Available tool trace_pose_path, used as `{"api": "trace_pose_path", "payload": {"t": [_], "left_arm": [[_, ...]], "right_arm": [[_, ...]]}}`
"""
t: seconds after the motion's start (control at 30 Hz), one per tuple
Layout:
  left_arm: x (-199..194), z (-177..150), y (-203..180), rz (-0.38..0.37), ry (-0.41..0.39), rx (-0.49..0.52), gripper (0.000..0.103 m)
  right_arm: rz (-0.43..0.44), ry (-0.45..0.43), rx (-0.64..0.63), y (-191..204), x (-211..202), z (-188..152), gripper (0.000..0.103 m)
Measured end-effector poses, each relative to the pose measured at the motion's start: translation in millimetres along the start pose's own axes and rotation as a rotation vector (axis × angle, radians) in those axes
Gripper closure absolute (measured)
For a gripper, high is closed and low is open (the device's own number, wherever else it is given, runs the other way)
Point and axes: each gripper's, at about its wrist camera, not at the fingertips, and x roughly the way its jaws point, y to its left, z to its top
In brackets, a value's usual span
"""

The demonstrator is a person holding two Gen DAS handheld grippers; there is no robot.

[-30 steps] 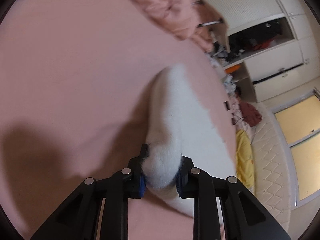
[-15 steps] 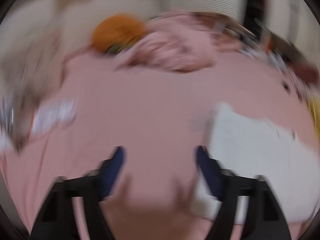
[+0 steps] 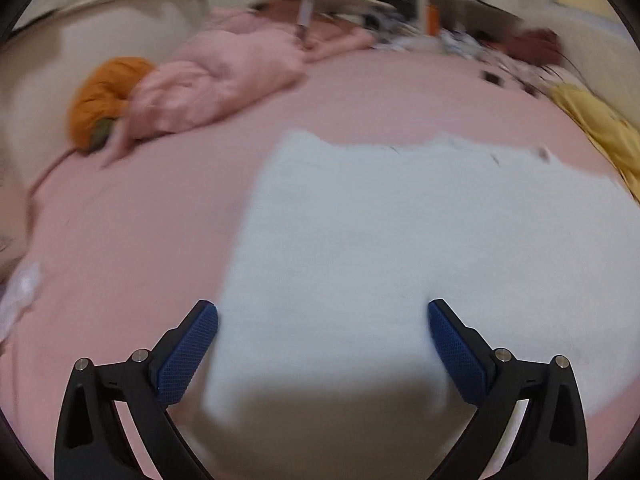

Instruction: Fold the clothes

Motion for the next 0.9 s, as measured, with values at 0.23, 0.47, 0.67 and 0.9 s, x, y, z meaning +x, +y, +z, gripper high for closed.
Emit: {"api": "trace_pose_path", "payload": {"t": [0.23,0.47,0.67,0.9], "left_arm": [[11.5,20.0,-29.4,0.044,-0.033,0.086,0.0],[30.4,0.4,-18.4,-0.006,0.003,0.098,0.0],[16.0,9.3,-18.3,0.045,0.06,0.037,0.0],[21.6,-7.1,-19.8,0.023,0.121,-0.009,0.0]], "right_arm": [[-0.052,-0.087,-0.12,53.1,32.2,63.2,0.029],[-0.137,0.106,-0.034,-4.6,109.3,59.8,0.029],[-0.408,-0.084,-0.047,8.4,37.6,61.0,0.028],[-0.173,-0.004,-0.271,67.3,17.8,-17.6,0.019]]}}
